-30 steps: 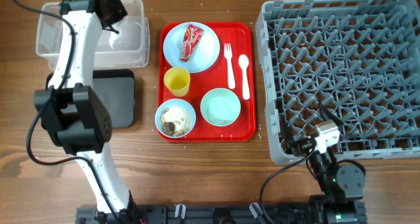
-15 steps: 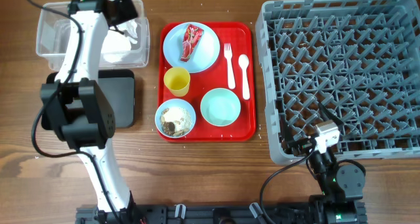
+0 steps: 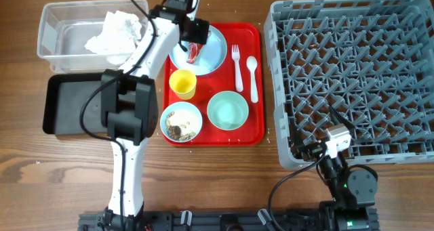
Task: Sort waste into correct bins and load items into the dishwasher rack
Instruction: 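Grasp the red snack wrapper with the left gripper, drop it in the clear bin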
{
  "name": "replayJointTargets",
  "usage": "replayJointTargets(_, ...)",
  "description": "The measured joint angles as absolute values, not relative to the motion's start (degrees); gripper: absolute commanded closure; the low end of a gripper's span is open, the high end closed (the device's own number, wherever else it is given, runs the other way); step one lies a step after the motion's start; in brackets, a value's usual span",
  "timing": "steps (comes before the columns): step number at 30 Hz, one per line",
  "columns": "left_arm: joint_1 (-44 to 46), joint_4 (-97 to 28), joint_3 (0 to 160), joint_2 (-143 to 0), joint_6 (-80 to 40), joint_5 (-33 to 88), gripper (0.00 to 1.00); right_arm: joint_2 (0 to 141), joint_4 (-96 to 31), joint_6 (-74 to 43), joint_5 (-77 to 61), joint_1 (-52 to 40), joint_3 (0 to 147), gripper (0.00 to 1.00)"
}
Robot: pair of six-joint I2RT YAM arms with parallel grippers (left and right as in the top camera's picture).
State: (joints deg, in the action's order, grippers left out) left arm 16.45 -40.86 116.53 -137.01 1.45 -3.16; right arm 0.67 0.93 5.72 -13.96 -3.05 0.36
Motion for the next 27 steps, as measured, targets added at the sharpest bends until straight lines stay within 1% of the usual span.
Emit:
replayJointTargets(2,17.0,-40.9,116.5,-138.1,1.5,-3.1,0.04,0.7,0.9,5.7,-14.0,-3.0,0.4,0.00)
replayJointTargets(3,17.2,-40.9,116.5,-138.4,1.5,-2.9,0.05,0.7,1.0,5.7,-14.0,-3.0,0.4,0.00)
replayJointTargets(6,17.4,-40.9,116.5,-139.5,1.7,-2.2,0.16,0.7,0.9,5.7,-14.0,-3.0,0.4,0.00)
replayJointTargets(7,17.4,-41.1,116.5,-139.9,1.8,-1.8,0.22,0.7,0.9,5.7,-14.0,-3.0,0.4,0.00)
replayJointTargets(9,17.4,-41.8,116.5,-140.4,2.2,-0.9,0.40,0.7,0.9,5.7,-14.0,-3.0,0.4,0.01)
replayJointTargets(10,17.4,-42.0,116.5,-140.6,2.2,-0.5,0.52,0.7,0.9,5.7,-14.0,-3.0,0.4,0.00)
replayJointTargets(11,17.4,-42.5,116.6,-140.6,2.3,-0.3,0.75,0.7,0.9,5.7,-14.0,-3.0,0.4,0.00)
replayJointTargets(13,17.3,-43.3,116.9,-140.6,2.2,-0.1,0.95,0.7,0.9,5.7,-14.0,-3.0,0.4,0.00)
replayJointTargets(19,17.1,-45.3,118.1,-140.6,2.2,-0.1,0.96,0.7,0.9,5.7,-14.0,-3.0,0.4,0.00)
replayJointTargets(22,16.6,-48.6,120.2,-138.3,-0.8,0.0,0.96,0.7,0.9,5.7,-14.0,-3.0,0.4,0.00)
replayJointTargets(25,14.7,-51.2,121.3,-131.3,-3.8,0.0,0.96,0.7,0.9,5.7,-14.0,-3.0,0.4,0.00)
replayJointTargets(27,11.6,-53.3,122.7,-124.8,-5.8,-0.1,0.96,0.7,0.9,5.7,-14.0,-3.0,0.4,0.00)
